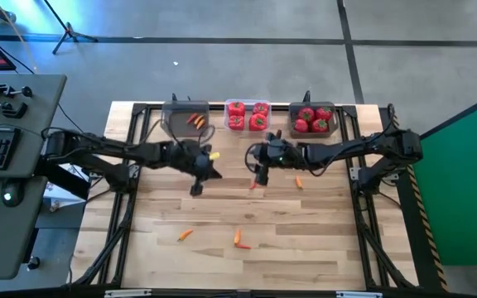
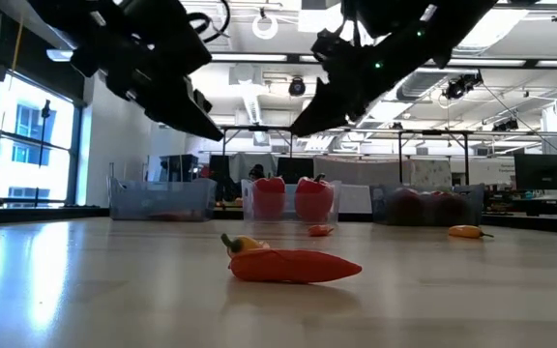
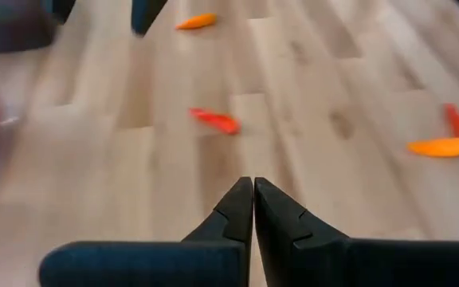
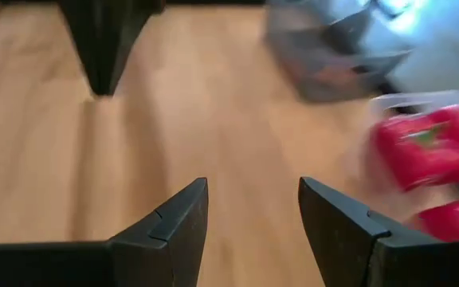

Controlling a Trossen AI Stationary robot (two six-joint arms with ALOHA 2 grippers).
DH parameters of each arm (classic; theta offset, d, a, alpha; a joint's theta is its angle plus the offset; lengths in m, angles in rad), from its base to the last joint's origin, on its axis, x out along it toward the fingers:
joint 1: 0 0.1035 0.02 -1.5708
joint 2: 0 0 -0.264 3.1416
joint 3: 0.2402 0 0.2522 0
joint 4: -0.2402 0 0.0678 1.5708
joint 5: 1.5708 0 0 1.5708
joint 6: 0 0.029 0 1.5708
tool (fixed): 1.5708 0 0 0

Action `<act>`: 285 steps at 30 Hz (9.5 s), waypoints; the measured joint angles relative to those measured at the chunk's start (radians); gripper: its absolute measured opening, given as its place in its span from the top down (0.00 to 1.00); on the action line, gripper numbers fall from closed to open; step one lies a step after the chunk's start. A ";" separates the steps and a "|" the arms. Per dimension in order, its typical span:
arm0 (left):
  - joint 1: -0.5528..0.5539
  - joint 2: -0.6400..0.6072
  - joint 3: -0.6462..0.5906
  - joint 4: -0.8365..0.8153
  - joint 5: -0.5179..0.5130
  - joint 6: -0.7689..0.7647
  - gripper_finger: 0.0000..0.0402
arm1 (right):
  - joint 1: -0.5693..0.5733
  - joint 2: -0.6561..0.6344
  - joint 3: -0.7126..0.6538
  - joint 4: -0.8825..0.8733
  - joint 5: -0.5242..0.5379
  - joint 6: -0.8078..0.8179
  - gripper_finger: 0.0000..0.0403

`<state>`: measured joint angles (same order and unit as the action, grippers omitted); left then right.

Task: Sort produce into baskets
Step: Put the yellow chili pepper into the left black bin, then put the orange chili pepper into the left black bin

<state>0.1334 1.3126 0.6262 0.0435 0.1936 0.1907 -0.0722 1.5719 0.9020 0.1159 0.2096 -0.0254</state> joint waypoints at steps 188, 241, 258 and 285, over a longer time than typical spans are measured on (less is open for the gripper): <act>-0.397 0.561 0.378 -0.122 -0.208 0.310 0.68 | 0.576 0.351 0.000 0.284 0.114 0.357 0.39; 0.388 0.059 0.368 -0.684 -0.385 -0.111 1.00 | 0.298 0.317 0.001 0.183 0.022 0.110 0.39; 0.718 0.285 0.368 -0.664 -0.273 -0.046 1.00 | 0.078 0.317 0.001 0.208 -0.141 0.041 0.39; 0.605 0.035 0.112 -0.212 -0.288 -0.071 0.81 | 0.094 0.100 0.000 -0.034 -0.143 0.040 0.39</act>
<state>0.7384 1.3477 0.7378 -0.1689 -0.0948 0.1202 0.0216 1.6719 0.9024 0.0817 0.0669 0.0149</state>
